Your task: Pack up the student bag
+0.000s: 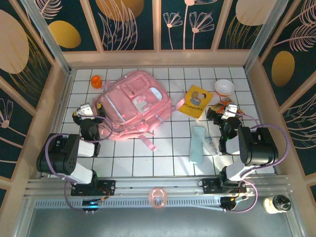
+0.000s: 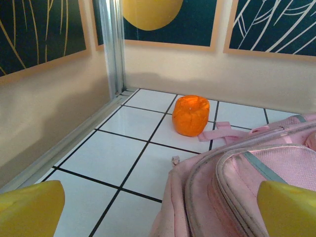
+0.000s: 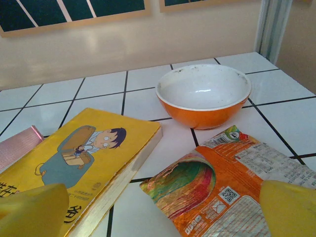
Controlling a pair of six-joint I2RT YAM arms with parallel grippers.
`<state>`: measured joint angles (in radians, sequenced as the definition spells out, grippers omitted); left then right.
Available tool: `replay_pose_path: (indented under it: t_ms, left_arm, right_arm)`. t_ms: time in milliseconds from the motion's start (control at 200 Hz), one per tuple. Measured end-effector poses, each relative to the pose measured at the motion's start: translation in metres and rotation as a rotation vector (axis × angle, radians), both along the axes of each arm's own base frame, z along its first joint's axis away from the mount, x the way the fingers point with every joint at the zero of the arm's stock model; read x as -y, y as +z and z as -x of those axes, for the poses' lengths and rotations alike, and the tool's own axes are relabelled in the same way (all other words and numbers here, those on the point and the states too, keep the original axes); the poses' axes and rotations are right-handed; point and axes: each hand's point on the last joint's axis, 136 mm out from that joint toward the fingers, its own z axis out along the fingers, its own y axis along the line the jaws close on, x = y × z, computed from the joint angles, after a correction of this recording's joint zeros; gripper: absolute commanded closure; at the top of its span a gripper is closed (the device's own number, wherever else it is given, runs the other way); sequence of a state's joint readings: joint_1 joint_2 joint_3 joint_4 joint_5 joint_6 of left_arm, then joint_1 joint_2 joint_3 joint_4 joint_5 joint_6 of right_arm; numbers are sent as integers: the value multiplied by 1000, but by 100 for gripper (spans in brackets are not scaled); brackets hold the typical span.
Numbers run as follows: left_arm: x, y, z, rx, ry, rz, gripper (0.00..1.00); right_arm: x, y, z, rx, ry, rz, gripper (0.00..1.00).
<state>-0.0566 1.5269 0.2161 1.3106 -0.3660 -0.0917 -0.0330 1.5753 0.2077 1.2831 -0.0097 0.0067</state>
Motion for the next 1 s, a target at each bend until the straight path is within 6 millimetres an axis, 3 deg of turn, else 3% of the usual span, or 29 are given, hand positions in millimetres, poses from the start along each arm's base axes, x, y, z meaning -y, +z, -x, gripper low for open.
replay_pose_path:
  t_ms: [1001]
  left_arm:
    - [0, 0, 0, 0, 0, 0, 1]
  right_arm:
    - [0, 0, 0, 1, 17, -17, 1]
